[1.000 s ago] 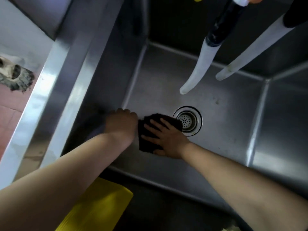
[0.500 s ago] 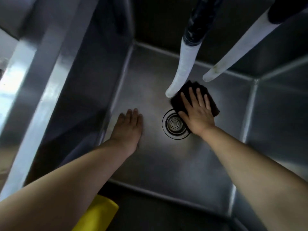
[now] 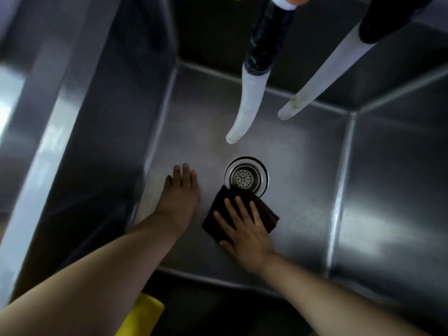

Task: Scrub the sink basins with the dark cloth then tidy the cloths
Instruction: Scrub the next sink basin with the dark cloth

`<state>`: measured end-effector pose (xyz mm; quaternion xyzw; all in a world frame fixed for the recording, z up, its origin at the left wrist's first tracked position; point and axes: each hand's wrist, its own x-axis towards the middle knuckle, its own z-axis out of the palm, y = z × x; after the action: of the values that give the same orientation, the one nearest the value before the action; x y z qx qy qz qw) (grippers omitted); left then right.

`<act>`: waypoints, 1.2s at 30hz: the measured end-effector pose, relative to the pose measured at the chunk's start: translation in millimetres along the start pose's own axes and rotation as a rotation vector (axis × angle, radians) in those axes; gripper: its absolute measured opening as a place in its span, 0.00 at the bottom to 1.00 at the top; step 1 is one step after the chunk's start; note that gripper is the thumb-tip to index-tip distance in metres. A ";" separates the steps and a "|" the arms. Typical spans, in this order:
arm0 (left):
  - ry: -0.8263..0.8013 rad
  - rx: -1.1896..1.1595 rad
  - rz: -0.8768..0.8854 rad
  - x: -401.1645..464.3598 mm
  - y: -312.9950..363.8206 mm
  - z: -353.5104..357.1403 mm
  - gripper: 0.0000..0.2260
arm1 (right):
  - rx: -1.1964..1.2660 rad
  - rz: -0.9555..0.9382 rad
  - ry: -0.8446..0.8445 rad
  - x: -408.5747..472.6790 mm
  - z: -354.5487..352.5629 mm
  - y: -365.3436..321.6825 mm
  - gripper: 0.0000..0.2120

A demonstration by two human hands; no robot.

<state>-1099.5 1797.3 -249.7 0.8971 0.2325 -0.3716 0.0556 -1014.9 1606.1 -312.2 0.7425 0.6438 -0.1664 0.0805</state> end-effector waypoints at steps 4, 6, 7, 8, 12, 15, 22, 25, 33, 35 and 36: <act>-0.025 0.015 0.015 -0.5 -3.5 0.0 0.42 | -0.039 -0.132 -0.032 -17.2 1.6 29.8 0.32; -0.028 -0.002 0.026 -0.9 -5.8 1.2 0.43 | -0.047 -0.012 -0.039 -18.4 -5.1 53.1 0.33; -0.032 -0.022 0.026 -1.0 -6.9 2.0 0.43 | -0.045 0.072 -0.035 -14.8 -10.2 66.7 0.33; -0.038 -0.038 0.027 -0.7 -8.1 2.7 0.44 | -0.037 0.157 -0.038 -8.4 -16.3 80.8 0.33; -0.055 -0.067 0.037 0.5 -14.6 6.3 0.48 | -0.002 0.483 -0.007 49.4 -42.8 133.7 0.33; -0.059 -0.086 0.039 0.8 -15.1 6.6 0.48 | 0.066 0.611 0.061 109.2 -65.9 141.5 0.32; -0.042 -0.105 0.033 4.6 -16.6 13.5 0.46 | 0.032 0.298 0.110 243.7 -95.0 63.0 0.32; -0.020 -0.106 0.024 8.2 -14.1 16.5 0.39 | -0.005 0.162 0.119 288.1 -110.8 35.8 0.29; -0.041 -0.125 -0.002 6.4 -10.7 11.3 0.41 | 0.035 0.094 0.129 245.5 -114.7 91.5 0.28; -0.062 -0.089 0.008 6.0 -11.3 11.3 0.47 | 0.028 0.141 0.098 213.7 -113.7 115.6 0.33; -0.065 -0.084 0.007 5.8 -10.5 10.8 0.47 | 0.000 0.180 0.077 196.0 -111.9 129.6 0.33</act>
<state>-1107.7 1805.9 -260.7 0.8821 0.2429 -0.3905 0.1021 -848.8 1805.1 -288.9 0.8032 0.5771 -0.1299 0.0703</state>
